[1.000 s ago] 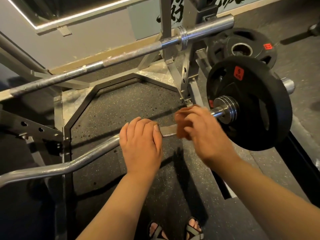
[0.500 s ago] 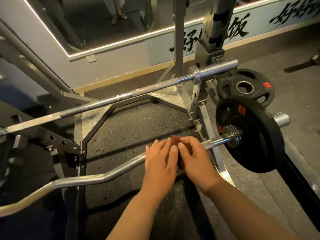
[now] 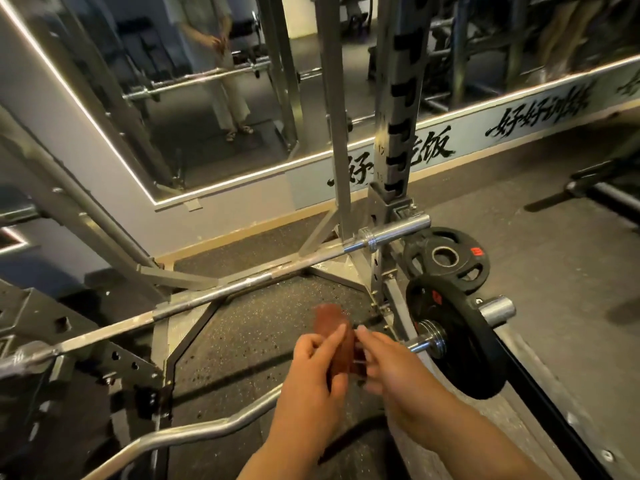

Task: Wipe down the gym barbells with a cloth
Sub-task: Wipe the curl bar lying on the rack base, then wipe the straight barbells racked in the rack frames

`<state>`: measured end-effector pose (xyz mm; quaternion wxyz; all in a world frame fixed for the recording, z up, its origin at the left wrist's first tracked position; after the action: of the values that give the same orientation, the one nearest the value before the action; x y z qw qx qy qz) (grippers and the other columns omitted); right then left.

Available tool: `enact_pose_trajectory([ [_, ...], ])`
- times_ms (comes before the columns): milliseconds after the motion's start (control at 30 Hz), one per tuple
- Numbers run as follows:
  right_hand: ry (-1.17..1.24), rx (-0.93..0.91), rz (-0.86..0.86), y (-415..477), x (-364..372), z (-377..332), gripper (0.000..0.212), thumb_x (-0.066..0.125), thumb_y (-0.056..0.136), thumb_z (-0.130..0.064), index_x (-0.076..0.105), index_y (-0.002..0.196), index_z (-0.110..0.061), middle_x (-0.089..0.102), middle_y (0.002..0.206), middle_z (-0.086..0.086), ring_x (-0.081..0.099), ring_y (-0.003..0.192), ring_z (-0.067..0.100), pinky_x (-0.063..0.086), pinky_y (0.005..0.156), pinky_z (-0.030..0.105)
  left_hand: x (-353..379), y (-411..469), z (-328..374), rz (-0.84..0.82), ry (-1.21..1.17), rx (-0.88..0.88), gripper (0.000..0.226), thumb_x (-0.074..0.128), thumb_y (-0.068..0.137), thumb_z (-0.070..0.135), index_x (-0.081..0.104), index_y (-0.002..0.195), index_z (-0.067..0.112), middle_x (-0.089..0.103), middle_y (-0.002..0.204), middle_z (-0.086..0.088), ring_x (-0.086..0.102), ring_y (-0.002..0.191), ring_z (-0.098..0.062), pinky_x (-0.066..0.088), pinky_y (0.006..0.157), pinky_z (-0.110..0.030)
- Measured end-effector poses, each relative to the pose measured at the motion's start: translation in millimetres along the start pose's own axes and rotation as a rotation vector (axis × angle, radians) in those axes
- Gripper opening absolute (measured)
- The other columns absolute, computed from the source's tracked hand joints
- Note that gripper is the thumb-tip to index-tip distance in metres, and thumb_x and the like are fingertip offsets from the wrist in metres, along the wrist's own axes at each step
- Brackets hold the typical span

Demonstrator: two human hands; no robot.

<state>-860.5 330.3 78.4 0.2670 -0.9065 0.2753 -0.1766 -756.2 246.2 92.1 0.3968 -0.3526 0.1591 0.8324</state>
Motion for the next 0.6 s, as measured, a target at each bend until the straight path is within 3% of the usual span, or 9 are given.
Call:
enact_pose_trajectory([
  [33, 0.146, 0.055, -0.051, -6, 2, -8, 0.04, 0.049, 0.106, -0.044, 0.072, 0.117, -0.014, 0.077, 0.109, 0.009, 0.072, 0.104, 0.025, 0.054, 0.086, 0.037, 1, -3, 14, -0.072, 0.154, 0.104, 0.063, 0.056, 0.092, 0.02, 0.043, 0.148, 0.046, 0.04, 0.126, 0.02, 0.044, 0.11, 0.007, 0.035, 0.096, -0.006],
  [100, 0.256, 0.099, 0.017, -14, -1, -20, 0.041, 0.052, 0.106, -0.04, 0.072, 0.114, -0.005, 0.077, 0.103, 0.017, 0.074, 0.098, 0.032, 0.058, 0.087, 0.045, 0, -12, 38, -0.143, 0.295, 0.21, 0.066, 0.052, 0.081, 0.03, 0.046, 0.145, 0.044, 0.043, 0.133, 0.023, 0.04, 0.119, 0.002, 0.033, 0.106, -0.016],
  [167, 0.165, 0.018, 0.19, -16, -9, -26, 0.031, 0.052, 0.106, -0.033, 0.07, 0.112, -0.007, 0.075, 0.099, 0.016, 0.073, 0.092, 0.031, 0.059, 0.074, 0.041, -5, -17, 49, -0.118, 0.122, 0.145, 0.064, 0.051, 0.07, 0.026, 0.055, 0.131, 0.046, 0.052, 0.129, 0.027, 0.045, 0.118, 0.009, 0.035, 0.102, -0.012],
  [233, 0.025, -0.123, 0.291, -23, -16, -40, 0.022, 0.054, 0.106, -0.029, 0.069, 0.109, -0.013, 0.074, 0.099, 0.012, 0.073, 0.091, 0.027, 0.06, 0.078, 0.045, -16, -17, 51, 0.018, -0.167, -0.033, 0.056, 0.051, 0.069, 0.015, 0.061, 0.117, 0.04, 0.061, 0.121, 0.014, 0.055, 0.11, 0.007, 0.043, 0.091, -0.009],
  [300, -0.028, -0.229, 0.26, -37, -16, -56, 0.012, 0.058, 0.104, -0.022, 0.068, 0.105, -0.016, 0.075, 0.099, 0.01, 0.073, 0.089, 0.021, 0.062, 0.078, 0.04, -24, -13, 50, 0.135, -0.382, -0.2, 0.038, 0.058, 0.087, 0.006, 0.06, 0.113, 0.034, 0.06, 0.121, -0.003, 0.062, 0.108, -0.008, 0.052, 0.093, -0.023],
  [367, -0.049, -0.307, 0.163, -51, -14, -73, 0.012, 0.059, 0.103, -0.018, 0.069, 0.107, -0.016, 0.076, 0.1, 0.007, 0.073, 0.083, 0.01, 0.055, 0.067, 0.019, -26, -6, 56, 0.174, -0.529, -0.314, 0.024, 0.063, 0.098, 0.013, 0.058, 0.115, 0.03, 0.061, 0.121, -0.007, 0.064, 0.107, -0.019, 0.054, 0.098, -0.041],
  [467, -0.22, -0.358, 0.043, -67, -7, -91, 0.026, 0.049, 0.107, -0.028, 0.072, 0.107, -0.016, 0.073, 0.102, 0.005, 0.066, 0.08, 0.001, 0.046, 0.065, 0.008, -33, -1, 76, 0.202, -0.553, -0.37, 0.013, 0.059, 0.101, 0.024, 0.059, 0.113, 0.021, 0.067, 0.105, 0.001, 0.065, 0.093, -0.008, 0.051, 0.082, -0.021],
  [533, -0.285, -0.382, 0.011, -75, -5, -100, 0.034, 0.048, 0.105, -0.041, 0.072, 0.104, -0.017, 0.072, 0.102, 0.005, 0.066, 0.088, 0.007, 0.05, 0.079, 0.016, -45, 2, 84, 0.298, -0.464, -0.315, 0.009, 0.06, 0.1, 0.021, 0.061, 0.109, 0.022, 0.067, 0.095, 0.005, 0.061, 0.08, 0.006, 0.043, 0.068, -0.006],
  [600, -0.244, -0.401, 0.005, -72, -7, -104, 0.027, 0.056, 0.1, -0.042, 0.069, 0.099, -0.018, 0.072, 0.094, 0.0, 0.068, 0.088, 0.006, 0.054, 0.083, 0.025, -53, 8, 83, 0.343, -0.437, -0.293, 0.013, 0.064, 0.098, 0.017, 0.062, 0.107, 0.025, 0.067, 0.088, 0.009, 0.064, 0.079, 0.001, 0.04, 0.065, -0.003],
])
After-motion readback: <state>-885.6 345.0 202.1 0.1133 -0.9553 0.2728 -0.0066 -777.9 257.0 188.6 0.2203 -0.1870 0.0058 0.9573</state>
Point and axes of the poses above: each hand's wrist, its own y-axis towards the middle knuckle, its own x-axis out of the palm, z = x × y, the point moved 4 cm from there along y, towards the middle knuckle
